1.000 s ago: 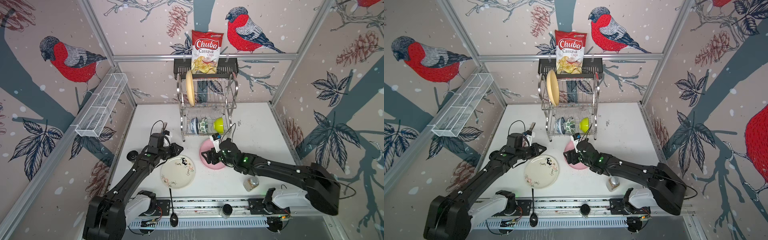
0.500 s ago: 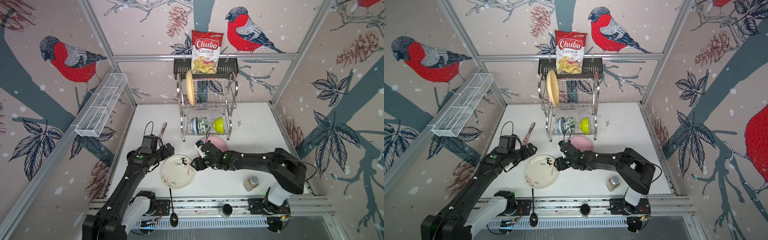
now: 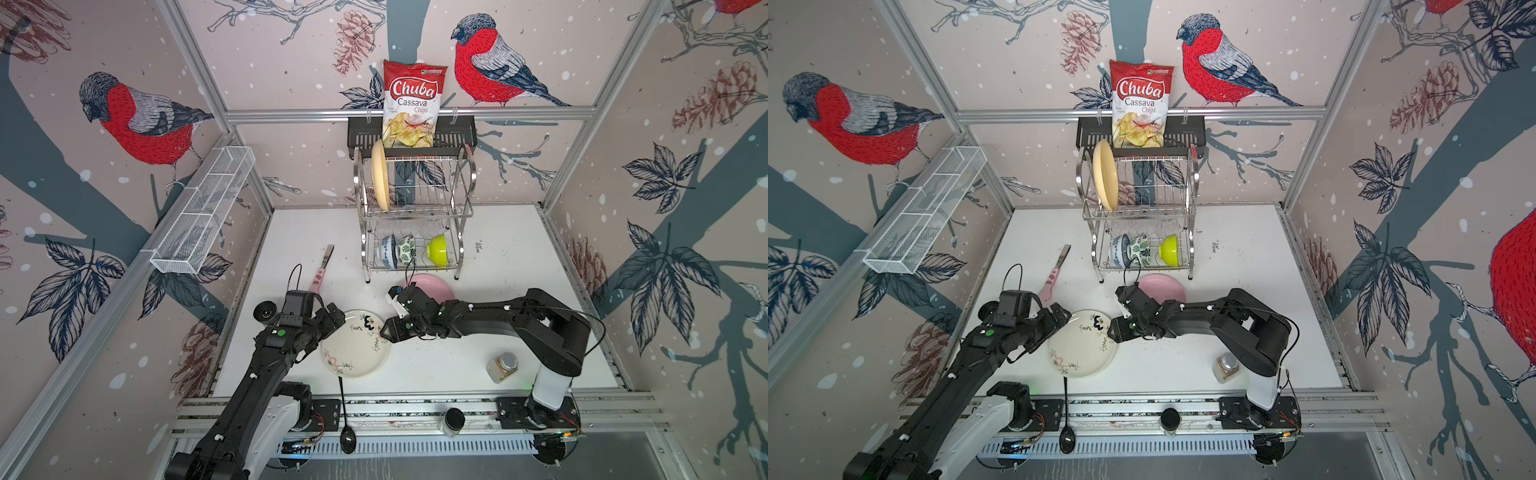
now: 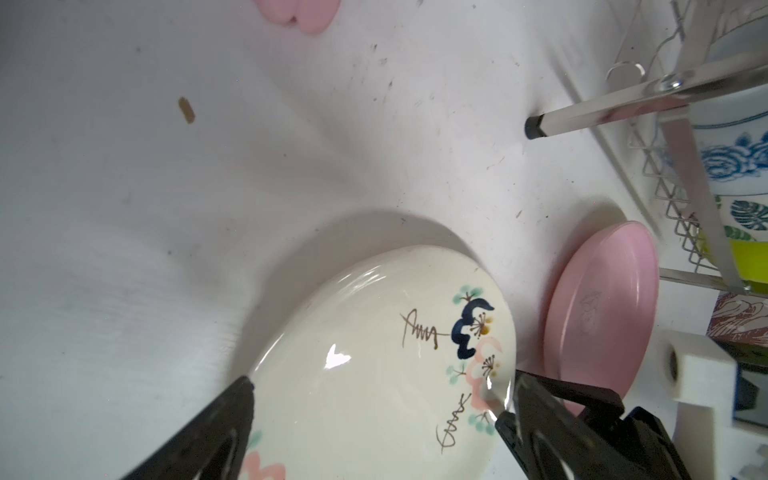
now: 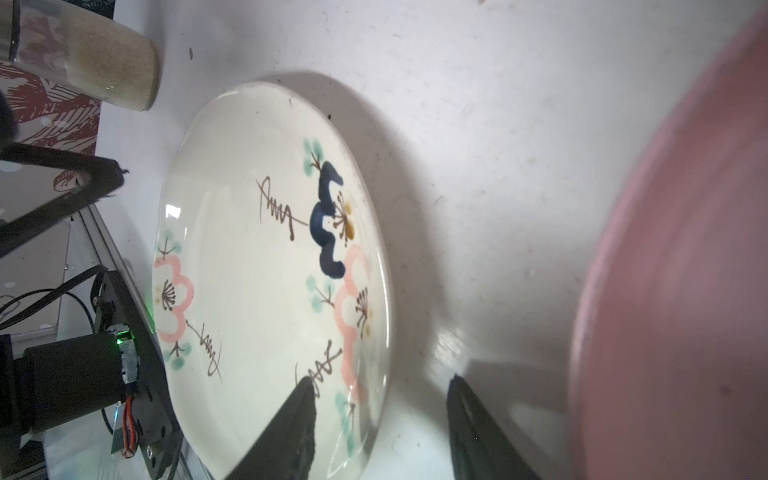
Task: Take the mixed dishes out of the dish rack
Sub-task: 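Grip the white plate rim with the right gripper beside the left gripper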
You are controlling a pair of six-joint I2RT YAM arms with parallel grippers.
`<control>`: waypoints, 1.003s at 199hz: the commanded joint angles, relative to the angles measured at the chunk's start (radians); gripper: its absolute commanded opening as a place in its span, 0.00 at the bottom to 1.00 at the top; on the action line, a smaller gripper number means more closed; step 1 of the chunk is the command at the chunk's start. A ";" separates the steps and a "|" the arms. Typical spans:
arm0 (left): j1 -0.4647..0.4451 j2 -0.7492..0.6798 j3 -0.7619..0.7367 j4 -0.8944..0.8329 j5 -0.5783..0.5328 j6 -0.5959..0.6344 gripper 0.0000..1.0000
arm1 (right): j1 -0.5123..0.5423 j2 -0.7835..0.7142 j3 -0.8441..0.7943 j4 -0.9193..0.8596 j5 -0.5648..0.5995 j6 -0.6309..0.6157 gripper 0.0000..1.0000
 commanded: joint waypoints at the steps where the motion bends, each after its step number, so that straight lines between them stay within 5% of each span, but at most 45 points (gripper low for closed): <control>1: 0.001 -0.012 -0.037 0.023 0.020 -0.045 0.96 | -0.006 0.012 -0.001 0.048 -0.028 0.029 0.49; 29: -0.003 -0.027 -0.092 0.063 0.055 -0.069 0.87 | -0.013 0.025 -0.004 0.074 -0.045 0.045 0.43; 152: -0.067 -0.043 -0.108 0.089 0.036 -0.111 0.88 | -0.030 0.023 -0.012 0.137 -0.046 0.079 0.00; 200: -0.067 -0.061 -0.024 0.041 0.007 -0.090 0.90 | -0.035 -0.002 -0.001 0.137 -0.045 0.080 0.00</control>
